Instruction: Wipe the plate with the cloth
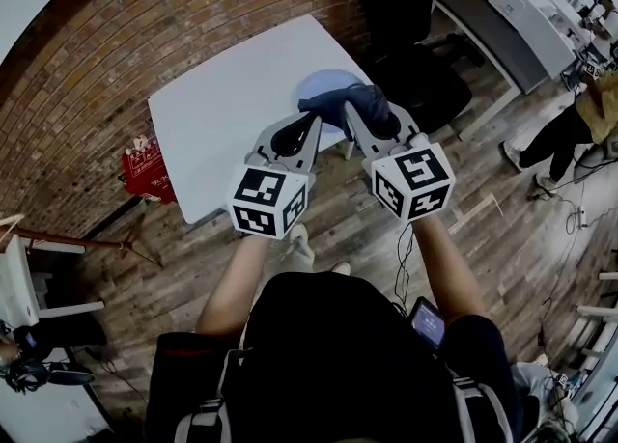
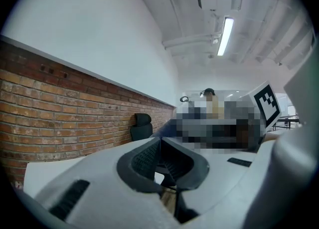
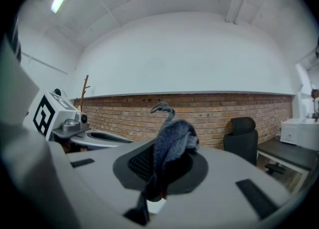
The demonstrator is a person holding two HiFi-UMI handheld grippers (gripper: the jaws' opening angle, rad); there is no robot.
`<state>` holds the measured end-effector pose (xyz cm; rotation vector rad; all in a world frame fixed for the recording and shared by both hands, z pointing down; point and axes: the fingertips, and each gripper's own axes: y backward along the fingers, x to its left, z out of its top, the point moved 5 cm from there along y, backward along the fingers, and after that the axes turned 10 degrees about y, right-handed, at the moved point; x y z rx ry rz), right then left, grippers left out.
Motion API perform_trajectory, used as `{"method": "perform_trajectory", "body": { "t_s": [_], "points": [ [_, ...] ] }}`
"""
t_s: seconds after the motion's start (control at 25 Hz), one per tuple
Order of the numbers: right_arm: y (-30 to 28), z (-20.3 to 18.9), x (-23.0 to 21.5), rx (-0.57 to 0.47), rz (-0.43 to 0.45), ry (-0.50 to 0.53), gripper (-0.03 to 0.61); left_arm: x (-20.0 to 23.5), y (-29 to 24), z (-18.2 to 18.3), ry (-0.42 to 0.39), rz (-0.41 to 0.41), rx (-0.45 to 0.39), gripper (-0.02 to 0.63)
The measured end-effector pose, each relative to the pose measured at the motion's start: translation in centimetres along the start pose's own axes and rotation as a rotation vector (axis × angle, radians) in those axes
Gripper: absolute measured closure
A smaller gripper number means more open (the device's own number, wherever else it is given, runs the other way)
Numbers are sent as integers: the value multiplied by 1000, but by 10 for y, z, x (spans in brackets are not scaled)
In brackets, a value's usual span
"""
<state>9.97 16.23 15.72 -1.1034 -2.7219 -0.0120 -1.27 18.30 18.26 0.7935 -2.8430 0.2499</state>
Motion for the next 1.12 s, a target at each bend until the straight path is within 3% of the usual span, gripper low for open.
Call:
{"method": "perform_trajectory", "body": {
  "t_s": [0.44, 1.12],
  "points": [
    [20, 0, 1, -41, -44, -17, 537, -12, 13, 0, 0, 10, -34, 590],
    [19, -1, -7, -39, -24, -25, 538, -13, 2, 6, -20, 18, -29, 591]
  ]
}}
